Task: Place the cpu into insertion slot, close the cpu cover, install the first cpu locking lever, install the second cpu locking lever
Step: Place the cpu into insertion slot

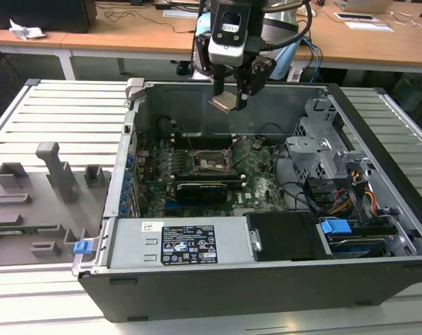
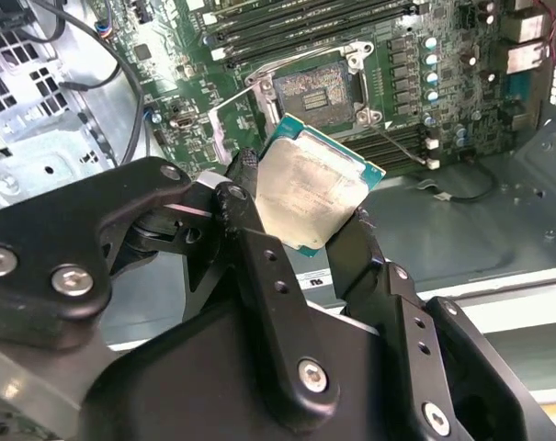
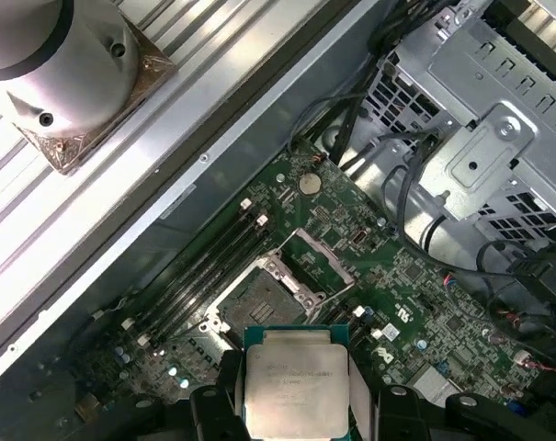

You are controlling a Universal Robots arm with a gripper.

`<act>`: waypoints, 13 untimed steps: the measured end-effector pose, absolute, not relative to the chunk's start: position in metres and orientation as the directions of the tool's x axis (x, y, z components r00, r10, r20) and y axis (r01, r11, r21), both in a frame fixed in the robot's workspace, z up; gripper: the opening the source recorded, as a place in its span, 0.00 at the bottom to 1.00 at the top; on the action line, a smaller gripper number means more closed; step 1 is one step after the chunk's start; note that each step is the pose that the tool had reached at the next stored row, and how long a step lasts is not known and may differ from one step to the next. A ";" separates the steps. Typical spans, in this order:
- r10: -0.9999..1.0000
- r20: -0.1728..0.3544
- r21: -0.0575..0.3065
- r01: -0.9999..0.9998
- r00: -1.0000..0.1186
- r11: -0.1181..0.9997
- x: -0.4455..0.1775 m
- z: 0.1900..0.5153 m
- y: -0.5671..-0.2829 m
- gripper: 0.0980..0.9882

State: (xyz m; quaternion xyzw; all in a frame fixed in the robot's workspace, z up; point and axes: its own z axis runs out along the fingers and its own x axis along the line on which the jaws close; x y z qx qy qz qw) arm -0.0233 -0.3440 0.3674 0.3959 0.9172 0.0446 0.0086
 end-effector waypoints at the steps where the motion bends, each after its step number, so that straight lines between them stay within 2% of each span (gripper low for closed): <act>1: 0.734 0.020 0.089 0.732 -0.679 0.676 -0.023 0.367 -0.344 0.50; 13: 0.803 0.020 0.089 0.801 -0.595 0.592 -0.023 0.367 -0.344 0.50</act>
